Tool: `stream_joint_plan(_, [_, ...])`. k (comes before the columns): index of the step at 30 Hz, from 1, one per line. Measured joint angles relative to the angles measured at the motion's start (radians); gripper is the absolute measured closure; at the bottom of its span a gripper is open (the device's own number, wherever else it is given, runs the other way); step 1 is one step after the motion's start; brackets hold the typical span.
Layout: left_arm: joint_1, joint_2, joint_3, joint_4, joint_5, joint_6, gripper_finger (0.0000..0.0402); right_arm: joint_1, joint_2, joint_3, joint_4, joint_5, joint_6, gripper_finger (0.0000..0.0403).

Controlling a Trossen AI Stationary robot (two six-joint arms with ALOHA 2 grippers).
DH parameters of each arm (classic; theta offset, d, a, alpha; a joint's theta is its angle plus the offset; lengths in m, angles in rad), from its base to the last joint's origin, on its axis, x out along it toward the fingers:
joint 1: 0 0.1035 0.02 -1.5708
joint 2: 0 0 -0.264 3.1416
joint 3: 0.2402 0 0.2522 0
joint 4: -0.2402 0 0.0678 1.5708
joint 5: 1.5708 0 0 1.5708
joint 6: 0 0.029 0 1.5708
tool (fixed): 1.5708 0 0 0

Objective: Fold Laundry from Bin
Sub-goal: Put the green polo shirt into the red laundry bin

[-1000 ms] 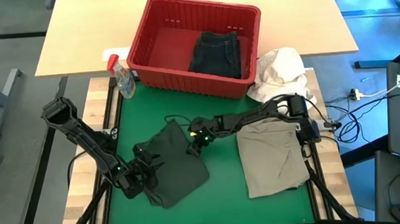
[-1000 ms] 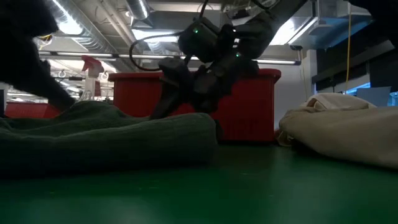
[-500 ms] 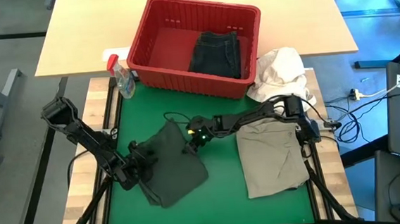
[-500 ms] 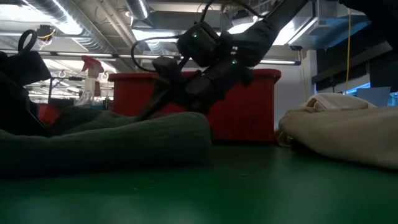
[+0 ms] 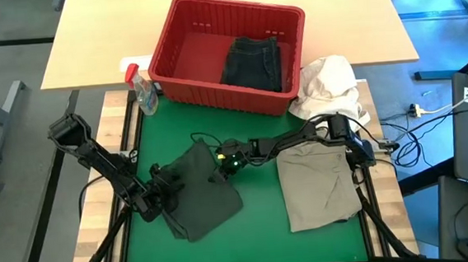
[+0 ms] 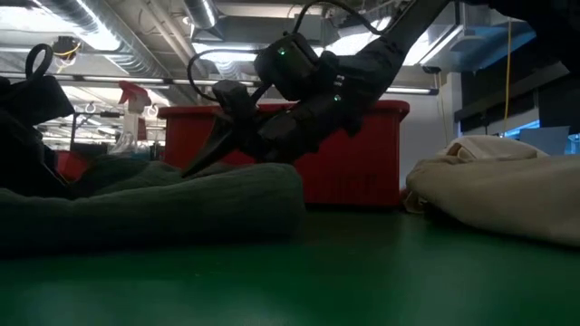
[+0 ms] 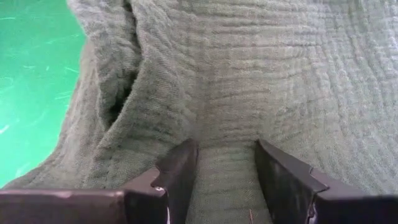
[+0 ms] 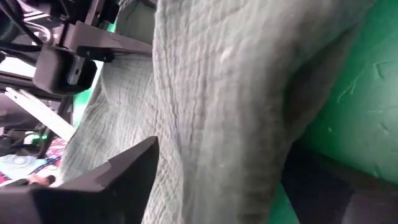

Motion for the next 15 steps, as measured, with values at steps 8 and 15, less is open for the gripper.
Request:
stream_joint_plan(8, [0.0, 0.001, 0.001, 0.022, 0.0, 0.004, 0.0237, 0.046, 0.065, 0.046, -0.009, 0.033, 0.012, 0.0144])
stream_joint_plan(15, [0.0, 0.002, 0.007, 0.028, 0.01, 0.003, 0.0237, 0.051, 0.097, 0.106, -0.01, 0.047, -0.004, 0.0197])
